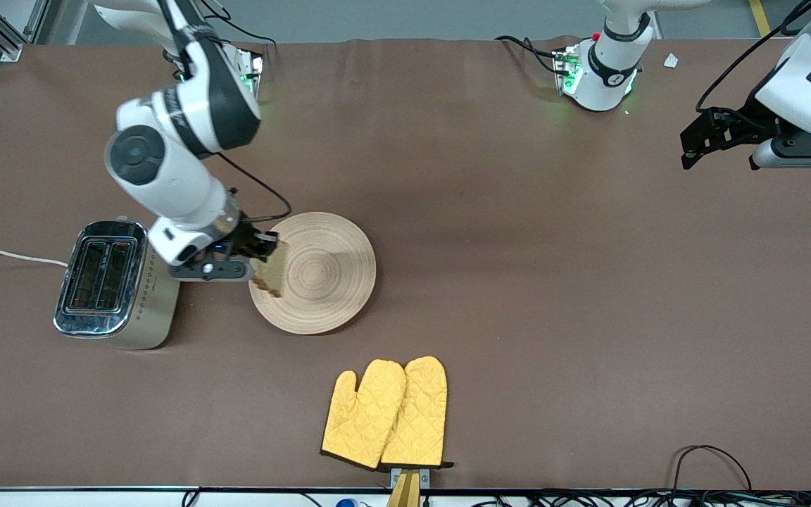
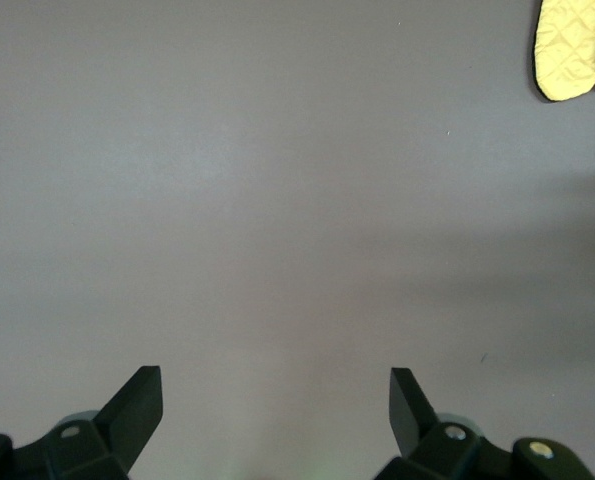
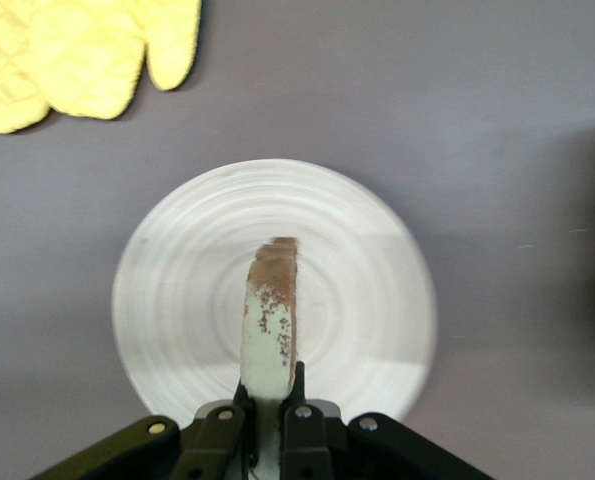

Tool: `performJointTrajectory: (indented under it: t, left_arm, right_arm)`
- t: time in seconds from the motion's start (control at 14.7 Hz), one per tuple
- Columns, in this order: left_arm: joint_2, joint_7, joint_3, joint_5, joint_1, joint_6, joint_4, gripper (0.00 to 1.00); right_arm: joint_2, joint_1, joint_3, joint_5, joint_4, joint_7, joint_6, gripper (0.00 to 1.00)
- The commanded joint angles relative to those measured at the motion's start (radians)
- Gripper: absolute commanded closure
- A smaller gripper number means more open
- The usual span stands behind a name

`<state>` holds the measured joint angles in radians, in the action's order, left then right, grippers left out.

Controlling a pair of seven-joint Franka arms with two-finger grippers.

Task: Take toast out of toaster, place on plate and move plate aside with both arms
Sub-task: 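Carry the toast with the right gripper over the wooden plate, then lower the toast onto the plate and open the right gripper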

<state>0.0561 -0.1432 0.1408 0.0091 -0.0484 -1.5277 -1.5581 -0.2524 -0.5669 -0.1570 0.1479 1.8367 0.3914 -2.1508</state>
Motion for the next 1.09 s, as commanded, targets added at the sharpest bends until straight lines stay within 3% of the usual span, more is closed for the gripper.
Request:
performJointTrajectory:
  t: [0.0, 0.27, 0.54, 0.61, 0.68, 0.75, 0.82, 0.95, 1.02]
  left_arm:
    - [0.008, -0.009, 0.006, -0.009, 0.005, -0.003, -0.005, 0.0]
    - [0.008, -0.007, 0.006, -0.009, 0.005, -0.003, -0.005, 0.0]
    - [0.008, -0.013, 0.006, -0.009, 0.004, -0.002, -0.005, 0.0]
    - [0.008, -0.015, 0.006, -0.009, 0.002, -0.002, -0.005, 0.0]
    - [0.008, -0.012, 0.008, -0.009, 0.004, -0.002, -0.005, 0.0]
    - [0.002, -0.009, 0.008, -0.009, 0.005, -0.002, -0.002, 0.0]
    - [-0.005, 0.002, 0.008, -0.009, 0.004, 0.0, -0.005, 0.0]
    - [-0.036, 0.011, 0.011, -0.014, -0.002, 0.043, -0.002, 0.0]
    - [-0.047, 0.013, 0.011, -0.07, -0.007, 0.043, -0.003, 0.0]
  right_arm:
    - [-0.057, -0.062, -0.012, 0.039, 0.068, 0.096, -0.158, 1.0]
    - [-0.155, -0.067, -0.01, 0.134, 0.07, 0.126, -0.309, 1.0]
    - [-0.16, -0.021, -0.013, 0.134, 0.157, -0.007, -0.331, 0.96]
    - [-0.153, 0.004, -0.013, 0.134, 0.186, -0.038, -0.311, 0.88]
    - [-0.139, 0.012, -0.013, 0.134, 0.214, -0.052, -0.305, 0.62]
    - [-0.134, 0.012, -0.013, 0.133, 0.234, -0.055, -0.308, 0.16]
    - [-0.131, 0.006, -0.015, 0.133, 0.257, -0.055, -0.32, 0.01]
    - [-0.128, 0.008, -0.018, 0.118, 0.257, -0.106, -0.314, 0.0]
    - [-0.119, 0.015, -0.026, 0.117, 0.251, -0.171, -0.305, 0.0]
